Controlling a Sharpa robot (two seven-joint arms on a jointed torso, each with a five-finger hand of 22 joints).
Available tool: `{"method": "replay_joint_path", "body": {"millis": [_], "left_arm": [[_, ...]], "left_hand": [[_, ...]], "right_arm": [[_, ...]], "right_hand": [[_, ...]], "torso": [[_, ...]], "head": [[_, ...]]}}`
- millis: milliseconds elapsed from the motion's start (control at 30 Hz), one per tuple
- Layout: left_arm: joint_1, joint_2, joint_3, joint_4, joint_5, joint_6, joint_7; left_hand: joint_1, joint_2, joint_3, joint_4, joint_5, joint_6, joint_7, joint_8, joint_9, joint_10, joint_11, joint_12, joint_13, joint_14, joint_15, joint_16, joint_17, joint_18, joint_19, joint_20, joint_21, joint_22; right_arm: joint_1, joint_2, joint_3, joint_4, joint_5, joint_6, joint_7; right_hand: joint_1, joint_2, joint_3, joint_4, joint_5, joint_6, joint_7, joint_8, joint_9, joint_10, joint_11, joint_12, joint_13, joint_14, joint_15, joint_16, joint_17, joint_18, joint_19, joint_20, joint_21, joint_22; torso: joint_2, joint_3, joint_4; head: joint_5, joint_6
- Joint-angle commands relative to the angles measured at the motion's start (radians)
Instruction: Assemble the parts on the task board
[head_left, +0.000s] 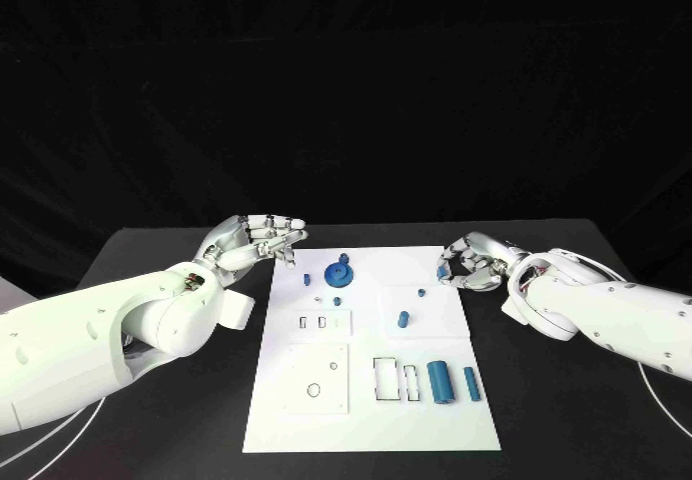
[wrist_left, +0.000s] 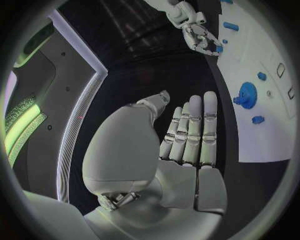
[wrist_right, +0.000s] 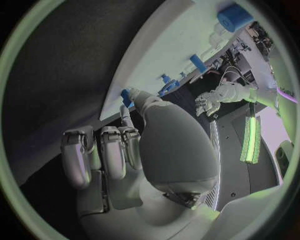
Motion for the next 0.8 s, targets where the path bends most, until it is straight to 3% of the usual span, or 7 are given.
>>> {"method": "replay_joint_path", "body": {"millis": [33, 400, 700, 800], "left_arm": [[0.000, 0.002, 0.001, 0.001, 0.001, 0.015, 0.008], [0.000, 0.002, 0.001, 0.000, 0.001, 0.014, 0.006], [0.000, 0.001, 0.001, 0.000, 0.001, 0.014, 0.005], [0.000, 0.001, 0.001, 0.001, 0.001, 0.014, 0.004]], "left_hand": [[0.002, 0.001, 0.004, 0.000, 0.001, -0.003, 0.000, -0.003, 0.001, -0.005, -0.001, -0.004, 0.000, -0.005, 0.000, 0.003, -0.001, 0.014, -0.008, 0.000, 0.003, 0.001], [0.002, 0.001, 0.004, 0.000, 0.001, -0.003, 0.000, -0.003, 0.001, -0.005, -0.001, -0.004, 0.000, -0.005, 0.000, 0.003, -0.001, 0.014, -0.008, 0.000, 0.003, 0.001], [0.001, 0.001, 0.007, -0.001, 0.001, -0.004, 0.000, -0.004, 0.002, -0.006, 0.000, -0.003, 0.000, -0.006, 0.000, 0.004, -0.002, 0.014, -0.012, 0.001, 0.006, 0.003], [0.000, 0.001, 0.007, -0.001, 0.001, -0.004, 0.001, -0.004, 0.002, -0.007, 0.000, -0.004, 0.000, -0.006, 0.001, 0.004, -0.002, 0.014, -0.013, 0.001, 0.007, 0.004]], "right_arm": [[-0.002, 0.003, 0.000, -0.002, -0.012, 0.015, 0.003], [-0.004, 0.008, 0.000, -0.006, -0.014, 0.019, 0.002], [-0.004, 0.010, 0.000, -0.006, -0.015, -0.006, 0.011], [-0.004, 0.010, 0.000, -0.003, -0.014, -0.026, 0.011]], "right_hand": [[0.000, 0.008, 0.008, 0.000, 0.005, 0.010, -0.001, 0.006, 0.001, 0.105, -0.006, 0.004, 0.264, 0.099, -0.010, 0.006, 0.238, -0.007, 0.105, -0.002, 0.004, 0.263], [-0.003, 0.015, 0.019, 0.001, 0.004, 0.027, -0.007, 0.011, 0.003, 0.105, -0.011, 0.004, 0.264, 0.099, -0.015, 0.006, 0.240, -0.007, 0.105, -0.007, 0.004, 0.263], [-0.019, 0.040, 0.046, -0.002, 0.002, 0.098, -0.042, 0.055, 0.024, 0.105, -0.042, 0.004, 0.264, 0.100, -0.038, 0.007, 0.242, -0.007, 0.105, -0.028, 0.004, 0.263], [-0.023, 0.045, 0.048, -0.001, 0.003, 0.103, -0.046, 0.061, 0.027, 0.105, -0.046, 0.004, 0.264, 0.100, -0.041, 0.007, 0.242, -0.007, 0.105, -0.031, 0.004, 0.263]], "torso": [[0.000, -0.0005, 0.0004], [0.000, -0.0006, -0.0006], [-0.001, -0.0009, 0.0002], [0.000, -0.0011, 0.0001]], "head": [[0.000, -0.001], [0.000, -0.002], [-0.001, -0.002], [-0.001, -0.002]]}}
